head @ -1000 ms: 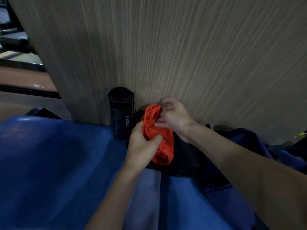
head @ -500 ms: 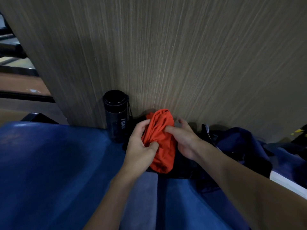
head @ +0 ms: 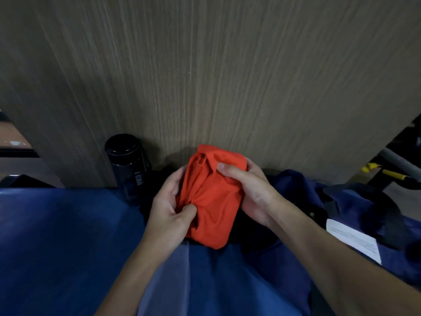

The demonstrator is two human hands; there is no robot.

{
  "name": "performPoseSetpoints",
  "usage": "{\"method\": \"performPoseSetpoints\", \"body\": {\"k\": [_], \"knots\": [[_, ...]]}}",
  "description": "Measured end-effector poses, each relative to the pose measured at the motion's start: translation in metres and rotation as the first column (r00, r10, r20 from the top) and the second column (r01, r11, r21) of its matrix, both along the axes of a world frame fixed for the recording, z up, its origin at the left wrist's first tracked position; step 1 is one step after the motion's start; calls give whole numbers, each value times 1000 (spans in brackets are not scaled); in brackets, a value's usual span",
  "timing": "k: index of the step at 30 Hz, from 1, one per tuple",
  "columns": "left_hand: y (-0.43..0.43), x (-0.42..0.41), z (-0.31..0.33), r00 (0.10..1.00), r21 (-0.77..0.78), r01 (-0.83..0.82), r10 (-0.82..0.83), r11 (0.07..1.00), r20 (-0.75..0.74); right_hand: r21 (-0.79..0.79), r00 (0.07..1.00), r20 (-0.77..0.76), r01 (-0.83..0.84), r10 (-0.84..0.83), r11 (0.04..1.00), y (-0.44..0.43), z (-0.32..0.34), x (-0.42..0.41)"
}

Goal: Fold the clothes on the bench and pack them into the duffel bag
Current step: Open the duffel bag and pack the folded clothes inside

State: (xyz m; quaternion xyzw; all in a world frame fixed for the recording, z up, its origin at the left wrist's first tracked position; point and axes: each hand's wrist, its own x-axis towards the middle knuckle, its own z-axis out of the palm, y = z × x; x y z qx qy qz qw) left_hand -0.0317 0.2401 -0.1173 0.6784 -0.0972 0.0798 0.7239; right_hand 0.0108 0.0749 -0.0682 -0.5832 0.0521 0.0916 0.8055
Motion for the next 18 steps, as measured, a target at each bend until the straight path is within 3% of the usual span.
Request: {"method": "performPoseSetpoints", "body": {"k": [4,7,14,18], "knots": [[-13,-12,10,986,-14,159,-160,987,-39,55,990,81,108,-112,993,-24,7,-26],[-33,-19,22,975,148,219,-211,964,-66,140,978,98,169,-183,976,-48,10,-46],[-87,-28,50,960,317,261,-280,912,14,292,947,166,219,-275,931,-110,14,-90],[-117,-33,71,917,446,349,-399,824,20,242,917,224,276,-330,930,-160,3,-118]]}}
